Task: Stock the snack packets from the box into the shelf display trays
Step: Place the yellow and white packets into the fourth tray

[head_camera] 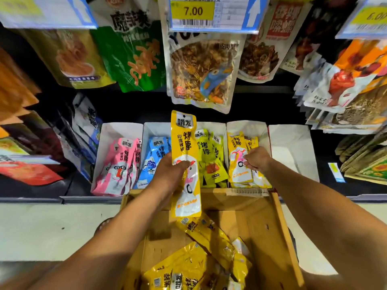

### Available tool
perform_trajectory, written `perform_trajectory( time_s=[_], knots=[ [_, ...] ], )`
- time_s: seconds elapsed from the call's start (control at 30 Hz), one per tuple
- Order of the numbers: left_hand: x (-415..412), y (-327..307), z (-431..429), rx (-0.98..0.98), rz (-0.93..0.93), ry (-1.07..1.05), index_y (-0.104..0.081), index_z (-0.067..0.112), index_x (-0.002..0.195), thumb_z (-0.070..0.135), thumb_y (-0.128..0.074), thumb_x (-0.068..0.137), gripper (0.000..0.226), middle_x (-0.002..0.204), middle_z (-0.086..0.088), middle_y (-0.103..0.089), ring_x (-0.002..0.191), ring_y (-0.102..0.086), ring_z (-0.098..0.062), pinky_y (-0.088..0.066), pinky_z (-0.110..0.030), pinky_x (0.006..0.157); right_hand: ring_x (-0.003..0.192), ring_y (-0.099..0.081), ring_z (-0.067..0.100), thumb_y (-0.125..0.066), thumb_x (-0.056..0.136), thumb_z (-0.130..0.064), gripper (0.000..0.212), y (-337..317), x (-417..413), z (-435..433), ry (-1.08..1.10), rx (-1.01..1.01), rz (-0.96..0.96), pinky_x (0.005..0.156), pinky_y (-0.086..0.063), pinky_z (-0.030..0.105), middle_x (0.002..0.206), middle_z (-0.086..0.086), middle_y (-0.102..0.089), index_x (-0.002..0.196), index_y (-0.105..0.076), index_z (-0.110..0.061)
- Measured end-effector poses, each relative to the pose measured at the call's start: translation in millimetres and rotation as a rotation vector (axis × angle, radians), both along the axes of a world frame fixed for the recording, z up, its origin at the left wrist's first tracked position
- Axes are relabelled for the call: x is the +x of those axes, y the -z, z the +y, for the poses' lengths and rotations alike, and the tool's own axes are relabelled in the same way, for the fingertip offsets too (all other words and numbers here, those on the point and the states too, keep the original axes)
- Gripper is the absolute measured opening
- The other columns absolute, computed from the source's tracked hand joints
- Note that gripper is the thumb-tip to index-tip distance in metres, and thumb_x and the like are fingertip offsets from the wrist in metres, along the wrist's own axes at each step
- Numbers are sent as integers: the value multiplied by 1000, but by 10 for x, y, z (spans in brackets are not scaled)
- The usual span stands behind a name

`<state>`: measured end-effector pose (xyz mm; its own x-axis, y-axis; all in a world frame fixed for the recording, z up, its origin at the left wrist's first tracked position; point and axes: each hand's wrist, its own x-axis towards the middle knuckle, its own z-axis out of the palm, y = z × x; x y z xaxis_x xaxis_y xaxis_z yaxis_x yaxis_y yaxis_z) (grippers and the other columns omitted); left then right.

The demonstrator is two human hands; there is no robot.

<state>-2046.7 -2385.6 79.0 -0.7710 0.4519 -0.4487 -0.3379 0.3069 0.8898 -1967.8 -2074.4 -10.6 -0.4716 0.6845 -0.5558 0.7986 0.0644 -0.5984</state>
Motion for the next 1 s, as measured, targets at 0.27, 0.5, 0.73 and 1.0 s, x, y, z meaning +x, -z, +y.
perform_trajectory(
  time_s=[0.27,0.5,0.73,1.0],
  knots=[
    [2,6,-47,-16,7,9,-66,24,122,16,-60,101,23,107,3,-75,90,-70,-18,-45,-24,60,58,-57,25,-70,79,-19,28,278,4,48,-85,198,-88,56,-49,36,62,10,-59,57,-54,-13],
    [55,-51,-37,-15,8,47,-68,27,123,23,-65,98,25,116,4,-75,108,-71,-25,-54,-48,100,78,-67,30,-73,89,-26,45,-226,154,-164,-106,203,79,74,-56,42,91,14,-70,129,-59,-9],
    [180,-216,-1,-46,-30,43,-61,21,132,30,-64,96,37,128,-3,-68,114,-64,-28,-52,-45,97,83,-66,20,-69,94,-21,45,-958,332,-907,-281,52,312,69,-55,31,127,9,-57,136,-53,-16],
    [434,-334,22,32,-210,95,-55,21,139,28,-66,94,47,125,-4,-71,104,-72,-29,-59,-59,89,123,-56,19,-78,78,-53,94,-1236,543,-1849,-517,134,251,99,-50,36,143,0,-50,154,-31,-24]
  ],
)
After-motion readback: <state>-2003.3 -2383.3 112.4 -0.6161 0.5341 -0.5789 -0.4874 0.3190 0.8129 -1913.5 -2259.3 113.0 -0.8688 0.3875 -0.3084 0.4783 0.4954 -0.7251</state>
